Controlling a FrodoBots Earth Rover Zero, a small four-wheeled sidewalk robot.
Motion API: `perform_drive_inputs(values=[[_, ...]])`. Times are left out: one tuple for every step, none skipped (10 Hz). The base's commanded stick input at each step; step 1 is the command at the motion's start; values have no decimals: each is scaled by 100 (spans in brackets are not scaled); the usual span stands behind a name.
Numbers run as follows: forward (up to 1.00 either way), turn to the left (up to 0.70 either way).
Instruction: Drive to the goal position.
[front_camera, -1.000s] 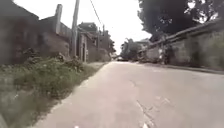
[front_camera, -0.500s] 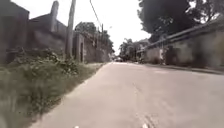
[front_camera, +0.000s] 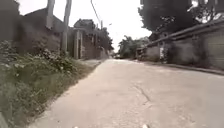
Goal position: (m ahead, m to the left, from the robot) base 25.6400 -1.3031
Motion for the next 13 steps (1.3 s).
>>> perform_drive_inputs(values=[[100,-6],[100,-6],[100,-6],[100,-4],[100,-4],[100,-4],[100,-4],[100,-4],[100,-4],[100,-3],[100,-3],[100,-3],[100,-3]])
